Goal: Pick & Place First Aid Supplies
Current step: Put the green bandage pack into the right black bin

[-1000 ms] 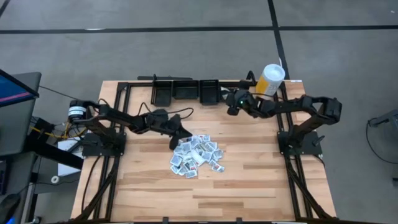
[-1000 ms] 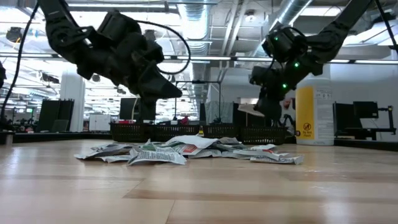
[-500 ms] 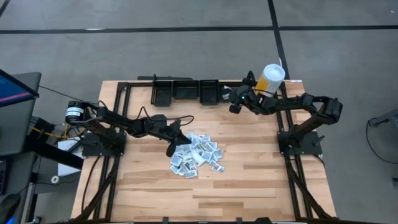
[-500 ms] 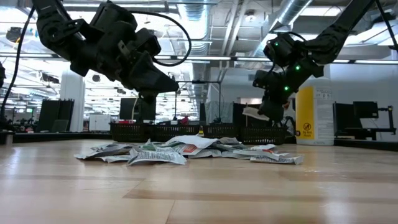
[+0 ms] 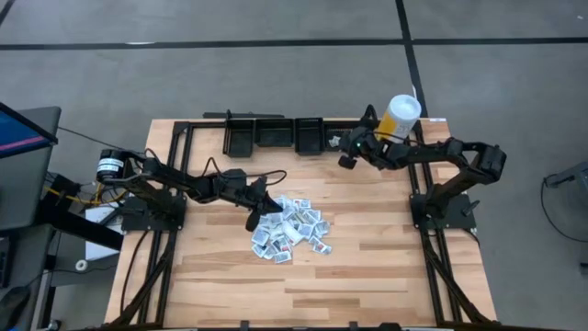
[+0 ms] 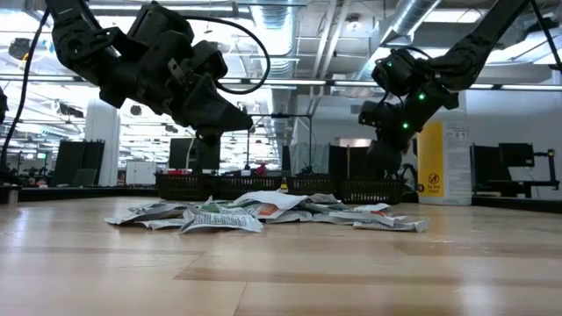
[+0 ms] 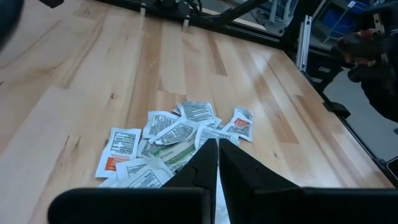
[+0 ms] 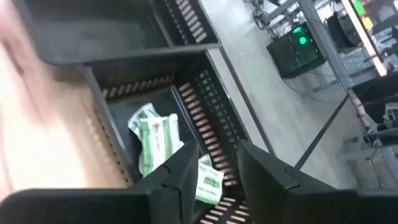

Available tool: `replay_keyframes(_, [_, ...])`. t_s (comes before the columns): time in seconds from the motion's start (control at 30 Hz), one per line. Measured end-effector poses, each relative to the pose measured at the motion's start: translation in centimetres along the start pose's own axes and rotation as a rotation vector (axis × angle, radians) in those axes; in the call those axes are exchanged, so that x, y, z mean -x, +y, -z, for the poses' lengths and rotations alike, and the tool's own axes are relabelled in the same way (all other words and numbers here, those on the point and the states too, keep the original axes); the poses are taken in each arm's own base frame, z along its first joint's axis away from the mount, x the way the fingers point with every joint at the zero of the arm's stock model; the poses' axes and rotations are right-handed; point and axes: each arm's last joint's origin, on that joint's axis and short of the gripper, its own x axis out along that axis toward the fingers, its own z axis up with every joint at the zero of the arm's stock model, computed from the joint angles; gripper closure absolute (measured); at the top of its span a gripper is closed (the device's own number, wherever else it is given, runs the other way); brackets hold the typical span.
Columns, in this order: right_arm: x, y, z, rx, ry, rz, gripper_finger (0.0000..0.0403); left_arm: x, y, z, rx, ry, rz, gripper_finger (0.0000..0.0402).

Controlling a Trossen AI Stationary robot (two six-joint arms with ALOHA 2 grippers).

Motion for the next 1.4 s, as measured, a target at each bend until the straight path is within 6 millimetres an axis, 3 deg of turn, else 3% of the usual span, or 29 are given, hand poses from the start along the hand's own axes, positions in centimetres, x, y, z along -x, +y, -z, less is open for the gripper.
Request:
replay_keyframes(0.37, [1.0, 1.4, -0.8, 0.024, -0.023, 0.005, 0.0301, 0.7, 0.5, 1.5, 0.021, 0.042, -0.025, 0.0385])
replay_keyframes(0.57, [2.1, 3.2, -1.5, 0.037, -0.066, -0.051, 0.0301, 1.5, 0.7, 1.6, 0.022, 0.029, -0.041, 0.0385])
replay_keyframes(0.7, [3.4, 5.1, -2.2, 0.077, -0.148, -0.194, 0.0301, 2.2, 0.5, 1.1, 0.01, -0.004, -0.041, 0.0385])
replay_keyframes(1.0, [6.2, 8.8, -2.9, 0.148, -0.355, -0.736, 0.0301, 3.4, 0.2, 1.1, -0.052, -0.037, -0.067, 0.0385])
replay_keyframes(1.4, [6.9, 9.1, -4.0, 0.073, -0.445, -0.766, 0.0301, 4.1, 0.4, 3.0, -0.029, 0.017, -0.1, 0.0385])
